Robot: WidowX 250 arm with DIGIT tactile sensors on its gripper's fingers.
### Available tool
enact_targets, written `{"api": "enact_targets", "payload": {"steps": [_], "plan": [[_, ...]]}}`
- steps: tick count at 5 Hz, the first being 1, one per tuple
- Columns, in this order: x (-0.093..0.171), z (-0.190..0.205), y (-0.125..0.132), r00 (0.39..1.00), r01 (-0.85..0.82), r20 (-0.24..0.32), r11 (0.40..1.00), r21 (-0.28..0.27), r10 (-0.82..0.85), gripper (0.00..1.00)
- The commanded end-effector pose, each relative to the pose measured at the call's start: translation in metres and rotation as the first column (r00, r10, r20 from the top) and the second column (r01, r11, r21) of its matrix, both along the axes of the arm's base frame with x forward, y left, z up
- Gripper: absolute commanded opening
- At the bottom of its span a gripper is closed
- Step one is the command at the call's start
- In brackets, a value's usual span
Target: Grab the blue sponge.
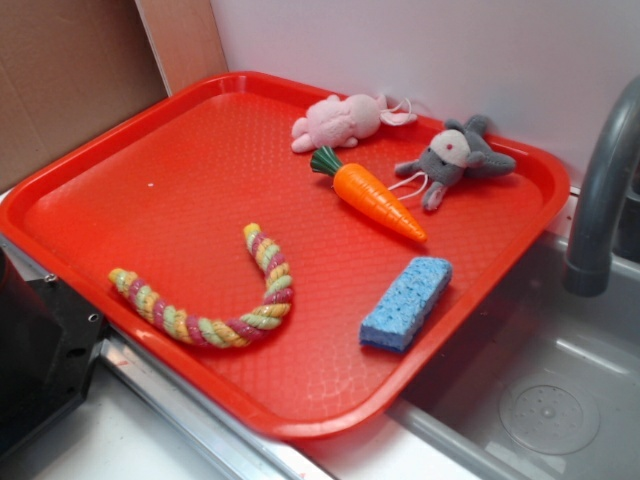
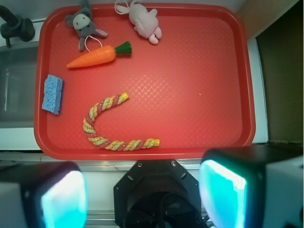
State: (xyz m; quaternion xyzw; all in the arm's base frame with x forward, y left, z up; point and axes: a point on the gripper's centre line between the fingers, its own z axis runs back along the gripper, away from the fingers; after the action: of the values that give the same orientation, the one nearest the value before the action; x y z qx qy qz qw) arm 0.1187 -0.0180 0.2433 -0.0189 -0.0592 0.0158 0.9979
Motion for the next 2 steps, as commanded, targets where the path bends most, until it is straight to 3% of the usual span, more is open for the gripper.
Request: {"api": "enact_targets", "payload": {"steps": [1, 2], "plan": [[0.000, 0.000, 0.000, 1.000, 0.000, 0.000, 1.000, 0.000, 0.000, 1.00], [0.015, -0.035, -0.050, 0.998, 0.009, 0.061, 0.995, -0.096, -0.003, 1.00]]}}
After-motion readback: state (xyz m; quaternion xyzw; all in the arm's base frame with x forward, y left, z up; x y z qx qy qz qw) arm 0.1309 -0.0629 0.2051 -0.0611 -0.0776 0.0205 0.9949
